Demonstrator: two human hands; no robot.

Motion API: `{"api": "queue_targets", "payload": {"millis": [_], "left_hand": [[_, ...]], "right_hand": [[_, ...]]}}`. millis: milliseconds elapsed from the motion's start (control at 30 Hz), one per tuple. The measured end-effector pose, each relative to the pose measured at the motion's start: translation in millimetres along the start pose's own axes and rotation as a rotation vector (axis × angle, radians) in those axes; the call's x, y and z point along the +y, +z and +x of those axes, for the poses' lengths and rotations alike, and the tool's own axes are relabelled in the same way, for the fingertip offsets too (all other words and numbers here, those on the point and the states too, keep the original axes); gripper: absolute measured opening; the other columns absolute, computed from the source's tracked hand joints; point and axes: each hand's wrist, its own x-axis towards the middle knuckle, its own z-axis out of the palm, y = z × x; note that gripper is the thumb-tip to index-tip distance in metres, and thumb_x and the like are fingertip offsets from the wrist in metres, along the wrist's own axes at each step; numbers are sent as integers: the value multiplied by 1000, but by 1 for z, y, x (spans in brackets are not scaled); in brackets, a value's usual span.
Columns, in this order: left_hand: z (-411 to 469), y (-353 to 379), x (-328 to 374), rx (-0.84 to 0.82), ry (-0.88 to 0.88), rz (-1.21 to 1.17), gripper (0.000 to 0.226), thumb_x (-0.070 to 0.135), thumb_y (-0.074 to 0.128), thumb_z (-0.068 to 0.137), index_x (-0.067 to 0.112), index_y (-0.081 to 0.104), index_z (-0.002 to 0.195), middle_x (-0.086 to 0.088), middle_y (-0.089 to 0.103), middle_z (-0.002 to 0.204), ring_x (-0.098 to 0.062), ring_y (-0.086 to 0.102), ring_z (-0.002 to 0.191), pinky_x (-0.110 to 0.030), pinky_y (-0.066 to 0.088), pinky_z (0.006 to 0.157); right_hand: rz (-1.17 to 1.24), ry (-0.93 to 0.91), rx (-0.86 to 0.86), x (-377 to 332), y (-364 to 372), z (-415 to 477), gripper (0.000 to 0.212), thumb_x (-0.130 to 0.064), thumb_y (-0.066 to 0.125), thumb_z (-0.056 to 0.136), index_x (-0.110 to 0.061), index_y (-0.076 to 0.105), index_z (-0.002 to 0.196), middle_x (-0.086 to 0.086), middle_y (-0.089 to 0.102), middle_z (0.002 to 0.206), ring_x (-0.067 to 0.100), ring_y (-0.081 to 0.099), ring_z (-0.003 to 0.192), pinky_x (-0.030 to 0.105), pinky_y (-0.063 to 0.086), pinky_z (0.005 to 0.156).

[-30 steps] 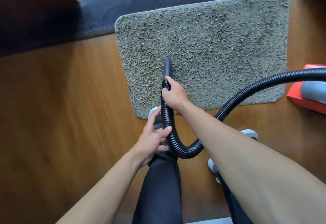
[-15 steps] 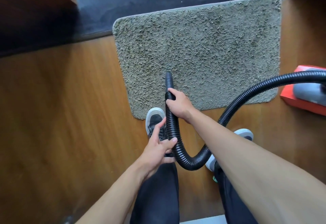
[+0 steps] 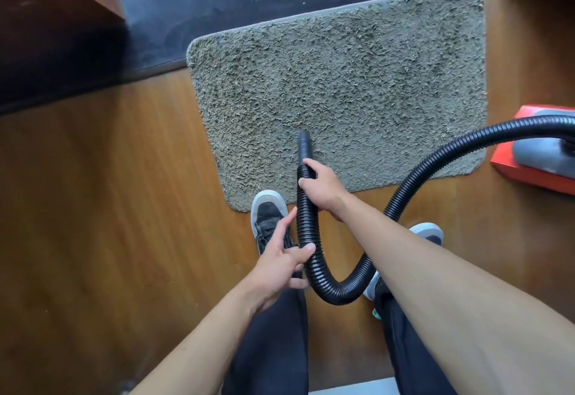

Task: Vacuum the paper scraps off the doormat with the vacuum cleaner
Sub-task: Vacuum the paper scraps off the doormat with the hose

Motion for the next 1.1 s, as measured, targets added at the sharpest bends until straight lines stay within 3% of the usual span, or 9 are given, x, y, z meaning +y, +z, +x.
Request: {"api": "queue_targets", "payload": {"millis": [133,233,300,400,500,667,833,1000,1100], "left_hand": [[3,32,3,-23,30,121,68,12,60,99,62,35,137,-3,64,79,-14,64,73,-43,56,78],[4,52,8,-43,95,190,70,8,58,99,61,32,138,0,61,73,-10,62,68,-30,58,65],[6,63,12,-38,179,271,73,6,59,98,56,30,144,-4,58,75,-11,59,68,-27,56,65],[8,80,24,-36,334,469,77,11,63,96,61,29,145,-7,59,85,-17,56,78,-32,54,82],[10,101,40,-78,406,561,80,10,64,95,63,29,143,-6,59,91,-18,56,79,-32,56,85],[11,152,65,-153,498,800,82,8,66,93,54,29,149,10,68,93,-10,60,78,-27,54,82],[11,215,83,-233,529,977,79,6,65,93,51,32,149,7,69,111,-11,64,89,-34,58,87],[14,275,84,-346,506,1145,76,8,67,93,49,36,148,5,67,90,-10,56,77,-33,59,84],[16,311,76,-405,521,1286,74,10,68,92,46,37,149,6,70,108,-2,49,78,-22,54,83]], "right_hand": [[144,-5,46,22,-37,-11,55,-16,56,89,-30,44,140,8,61,124,30,64,105,53,56,87],[277,-67,3,26,-72,-23,52,-9,55,95,-27,39,141,11,61,111,25,65,87,42,60,68],[357,-124,-15,26,-95,-33,53,-5,53,96,-28,38,141,10,59,100,22,62,78,36,58,59],[422,-213,12,24,-130,-43,56,-5,54,96,-35,38,140,12,61,104,22,62,83,38,57,66],[469,-317,55,24,-163,-54,61,-5,59,92,-38,40,139,14,61,117,24,62,94,36,60,73],[484,-464,237,37,-216,-78,69,-12,73,81,-37,45,138,-1,58,107,10,58,89,41,56,88],[584,-510,447,66,-267,-102,65,-19,75,71,-38,47,127,0,56,105,10,56,84,36,54,82],[630,-493,595,112,-307,-124,64,-23,73,67,-35,48,124,5,59,106,20,58,90,44,52,91],[683,-472,622,144,-326,-138,65,-18,72,68,-26,48,128,-8,58,106,5,56,91,30,50,91]]}}
